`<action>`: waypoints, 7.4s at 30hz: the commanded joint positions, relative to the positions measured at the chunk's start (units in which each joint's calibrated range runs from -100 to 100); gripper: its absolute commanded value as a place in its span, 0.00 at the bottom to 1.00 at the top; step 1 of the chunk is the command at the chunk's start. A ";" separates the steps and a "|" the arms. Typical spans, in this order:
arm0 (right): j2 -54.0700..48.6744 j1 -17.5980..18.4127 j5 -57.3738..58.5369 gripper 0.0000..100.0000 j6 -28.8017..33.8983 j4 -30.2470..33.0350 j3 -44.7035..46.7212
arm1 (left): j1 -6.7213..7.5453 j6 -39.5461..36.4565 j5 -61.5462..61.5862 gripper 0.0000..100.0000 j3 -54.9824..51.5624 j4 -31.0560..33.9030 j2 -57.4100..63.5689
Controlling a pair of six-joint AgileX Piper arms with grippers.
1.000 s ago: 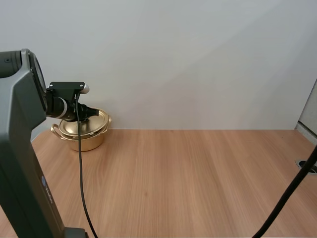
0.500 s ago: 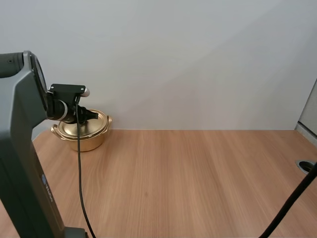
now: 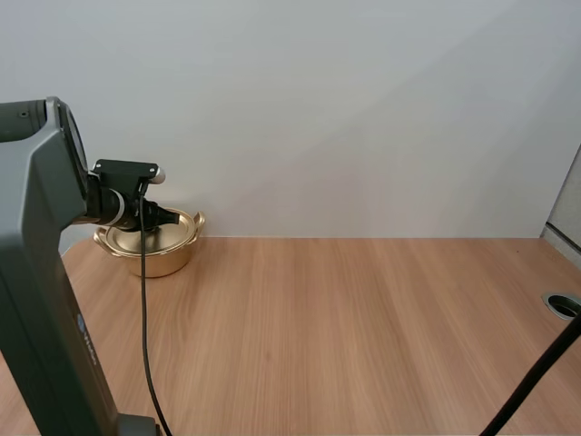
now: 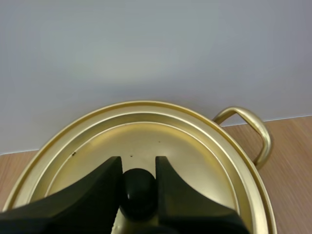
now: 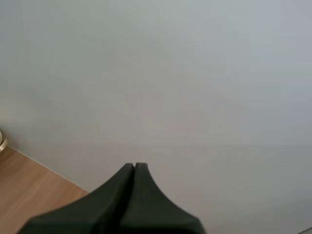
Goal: Open the pot, put the car inside, and close it
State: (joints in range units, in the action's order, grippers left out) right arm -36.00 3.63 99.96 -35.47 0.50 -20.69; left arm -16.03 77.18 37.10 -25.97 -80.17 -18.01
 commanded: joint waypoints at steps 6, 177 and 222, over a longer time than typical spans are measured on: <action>-0.64 0.00 0.04 0.00 0.06 -0.50 -0.03 | 0.05 0.01 -0.03 0.93 0.32 -0.41 -1.08; -64.00 -6.10 -62.61 0.00 20.99 0.26 115.44 | 15.94 -90.73 -7.65 0.00 -74.03 80.91 118.01; -64.00 -6.10 -62.61 0.00 20.99 0.26 115.44 | 15.94 -90.73 -7.65 0.00 -74.03 80.91 118.01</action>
